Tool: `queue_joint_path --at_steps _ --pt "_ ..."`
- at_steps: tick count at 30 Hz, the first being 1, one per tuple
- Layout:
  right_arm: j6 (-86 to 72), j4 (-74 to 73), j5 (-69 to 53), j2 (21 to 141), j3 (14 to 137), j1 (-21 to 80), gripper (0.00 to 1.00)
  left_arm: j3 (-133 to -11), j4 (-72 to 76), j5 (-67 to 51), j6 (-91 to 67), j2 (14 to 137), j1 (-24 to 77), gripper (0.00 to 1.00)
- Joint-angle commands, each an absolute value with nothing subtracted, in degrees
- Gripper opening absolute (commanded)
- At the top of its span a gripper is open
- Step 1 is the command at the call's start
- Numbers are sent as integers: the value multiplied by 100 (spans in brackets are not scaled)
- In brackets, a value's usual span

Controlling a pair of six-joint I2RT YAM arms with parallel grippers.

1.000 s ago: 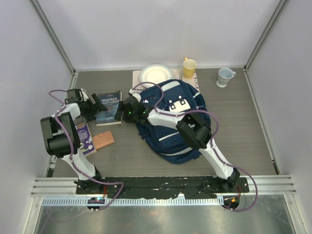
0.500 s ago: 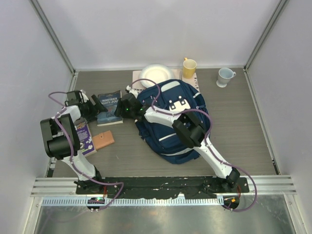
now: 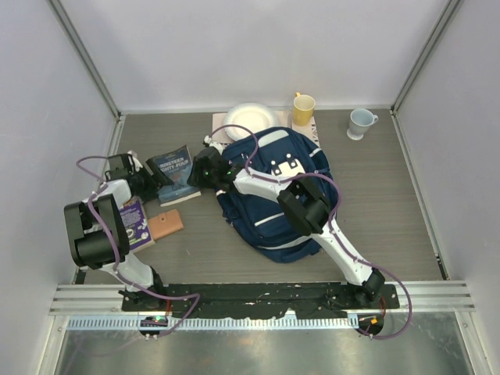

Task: Pack the student bag
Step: Pick up the book from the center of the board.

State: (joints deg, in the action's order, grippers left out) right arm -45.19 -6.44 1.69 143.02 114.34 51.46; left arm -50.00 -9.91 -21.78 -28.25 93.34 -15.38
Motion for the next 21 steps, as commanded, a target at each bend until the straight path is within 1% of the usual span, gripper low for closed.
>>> queue_joint_path --at_steps 1,3,5,7,8,9,10,12,13,17,21 --pt "-4377 -677 -228 14054 11496 5203 49 -4834 -668 -2417 -3076 8956 -1459 79" --pt "-4368 -677 -264 14027 11479 5203 49 -4747 -607 -2470 -3085 8921 -1441 79" --pt "-4403 -834 -220 14027 11557 5212 54 -4694 -606 -2452 -3085 8851 -1433 79" --pt "-4395 -853 -237 13984 11532 5221 54 -4606 -589 -2452 -3094 8789 -1424 79" --pt "-4395 -826 -229 13966 11505 5212 49 -4588 -571 -2452 -3102 8772 -1415 79" --pt "-4377 -800 -246 13948 11470 5212 41 -4579 -571 -2443 -3103 8763 -1424 79" --pt "-4368 -721 -255 13922 11391 5221 39 -4570 -571 -2443 -3103 8771 -1415 79" --pt "-4342 -694 -299 13834 11329 5221 39 -4579 -571 -2504 -3120 8789 -1398 79" --pt "-4342 -660 -308 13790 11233 5229 41 -4588 -554 -2505 -3129 8780 -1389 78" --pt "-4316 -475 -378 13580 11039 5238 41 -4597 -545 -2531 -3146 8763 -1336 78" --pt "-4280 -361 -579 13500 10951 5265 21 -4588 -545 -2540 -3164 8745 -1318 78"
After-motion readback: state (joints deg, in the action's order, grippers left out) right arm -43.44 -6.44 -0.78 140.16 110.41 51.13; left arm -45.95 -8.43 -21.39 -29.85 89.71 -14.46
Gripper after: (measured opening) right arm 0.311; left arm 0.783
